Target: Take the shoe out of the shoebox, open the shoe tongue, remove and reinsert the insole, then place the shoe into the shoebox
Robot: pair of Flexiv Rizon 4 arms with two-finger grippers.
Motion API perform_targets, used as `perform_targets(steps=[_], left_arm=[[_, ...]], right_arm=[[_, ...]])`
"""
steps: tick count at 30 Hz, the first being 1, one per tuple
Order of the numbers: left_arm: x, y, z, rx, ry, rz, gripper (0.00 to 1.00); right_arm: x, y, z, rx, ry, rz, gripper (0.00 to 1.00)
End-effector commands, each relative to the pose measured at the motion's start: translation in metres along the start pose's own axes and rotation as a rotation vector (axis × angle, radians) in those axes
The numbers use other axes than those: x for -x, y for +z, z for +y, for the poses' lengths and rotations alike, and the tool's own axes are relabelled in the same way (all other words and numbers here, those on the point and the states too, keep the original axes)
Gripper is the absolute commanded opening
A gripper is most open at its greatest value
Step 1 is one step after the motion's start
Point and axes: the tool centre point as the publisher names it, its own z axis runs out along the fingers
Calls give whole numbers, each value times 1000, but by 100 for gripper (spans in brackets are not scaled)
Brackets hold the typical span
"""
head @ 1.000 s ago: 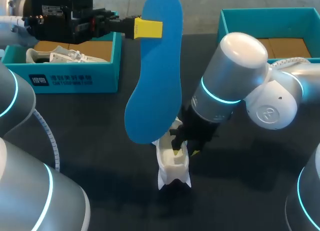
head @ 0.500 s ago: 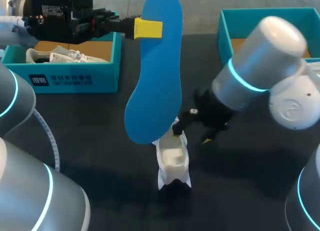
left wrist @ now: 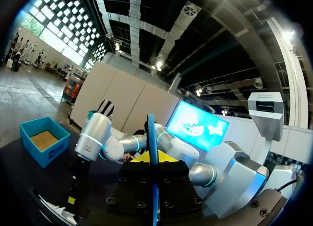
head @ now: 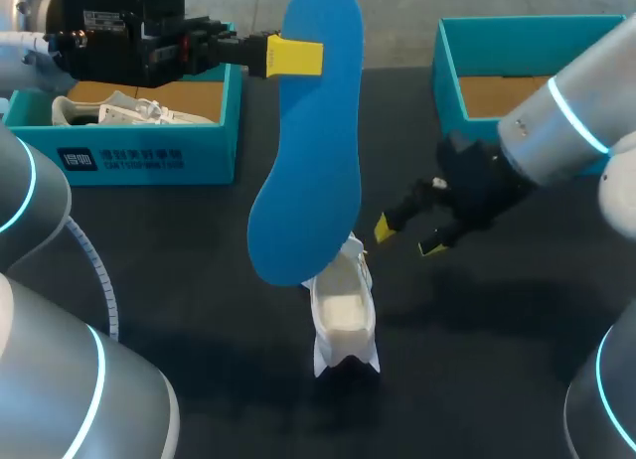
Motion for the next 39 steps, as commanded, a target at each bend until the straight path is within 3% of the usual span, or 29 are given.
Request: perform_targets(steps=[1, 8, 12, 19, 28, 39], left_arm=[[1, 1, 0, 1, 0, 0, 0], [1, 1, 0, 1, 0, 0, 0], [1, 1, 0, 1, 0, 0, 0], [1, 1, 0, 1, 0, 0, 0], [1, 1, 0, 1, 0, 0, 0], [1, 1, 0, 1, 0, 0, 0]], right_arm=[[2, -4, -5, 6, 0, 9, 100], [2, -4, -5, 6, 0, 9, 100], [-8, -6, 15, 58, 11, 185, 100], [-20, -16, 35, 113, 20, 346, 100], [-28, -19, 46, 137, 63, 418, 100], [-43, -41, 57, 170, 107, 496, 100]])
